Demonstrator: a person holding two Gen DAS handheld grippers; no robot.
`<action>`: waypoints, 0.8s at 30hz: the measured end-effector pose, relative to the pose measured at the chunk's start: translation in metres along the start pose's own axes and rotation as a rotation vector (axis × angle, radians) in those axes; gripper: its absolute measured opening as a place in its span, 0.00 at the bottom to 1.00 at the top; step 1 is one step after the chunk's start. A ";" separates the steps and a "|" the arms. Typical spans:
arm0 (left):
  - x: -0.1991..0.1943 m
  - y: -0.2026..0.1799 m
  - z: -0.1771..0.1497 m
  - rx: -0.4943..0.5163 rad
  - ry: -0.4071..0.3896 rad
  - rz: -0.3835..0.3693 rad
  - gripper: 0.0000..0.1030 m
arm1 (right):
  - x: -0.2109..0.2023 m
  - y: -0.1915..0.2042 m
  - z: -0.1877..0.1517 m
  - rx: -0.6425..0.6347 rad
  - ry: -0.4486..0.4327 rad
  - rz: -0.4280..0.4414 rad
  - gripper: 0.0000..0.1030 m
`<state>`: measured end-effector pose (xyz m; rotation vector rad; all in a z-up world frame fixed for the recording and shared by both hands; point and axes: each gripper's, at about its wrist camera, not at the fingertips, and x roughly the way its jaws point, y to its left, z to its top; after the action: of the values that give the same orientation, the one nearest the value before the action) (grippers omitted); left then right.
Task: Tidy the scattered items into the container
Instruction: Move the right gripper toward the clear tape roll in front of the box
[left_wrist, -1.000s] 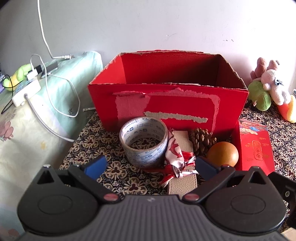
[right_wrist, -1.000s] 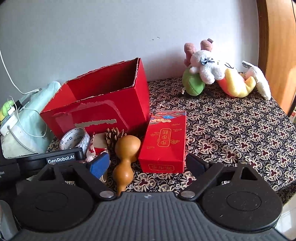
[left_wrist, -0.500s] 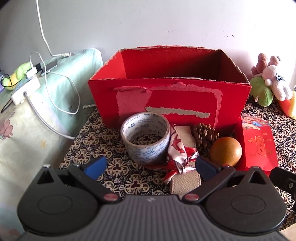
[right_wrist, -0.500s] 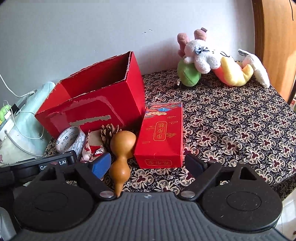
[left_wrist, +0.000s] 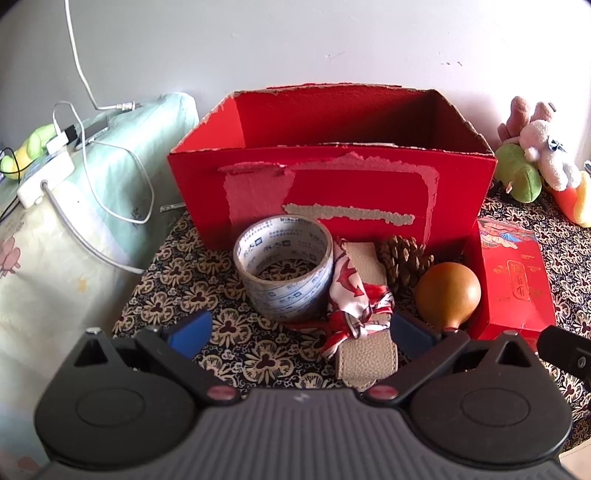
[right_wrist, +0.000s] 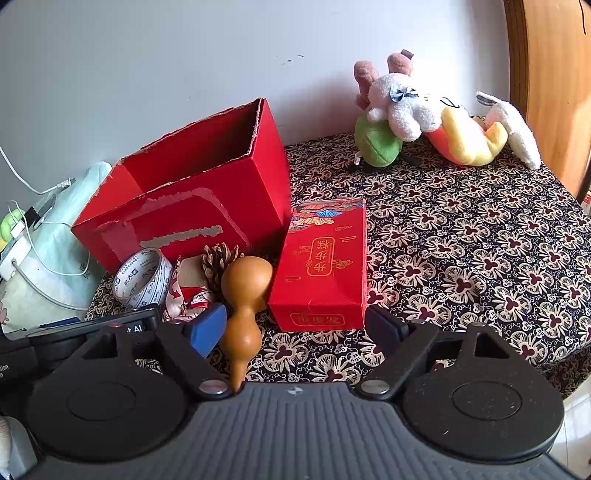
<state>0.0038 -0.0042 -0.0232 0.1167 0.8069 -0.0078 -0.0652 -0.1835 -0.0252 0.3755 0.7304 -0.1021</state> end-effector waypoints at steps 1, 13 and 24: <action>0.000 0.000 0.000 -0.001 0.000 0.001 0.99 | 0.000 0.000 0.000 0.001 0.000 0.000 0.83; 0.004 0.010 0.004 -0.009 -0.007 0.012 0.99 | 0.003 0.001 0.002 -0.012 0.007 0.021 0.80; 0.022 0.050 0.028 -0.056 -0.007 -0.005 0.99 | 0.027 0.024 0.034 -0.095 0.038 0.104 0.75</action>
<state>0.0416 0.0436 -0.0147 0.0621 0.8000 0.0099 -0.0178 -0.1727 -0.0127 0.3247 0.7490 0.0379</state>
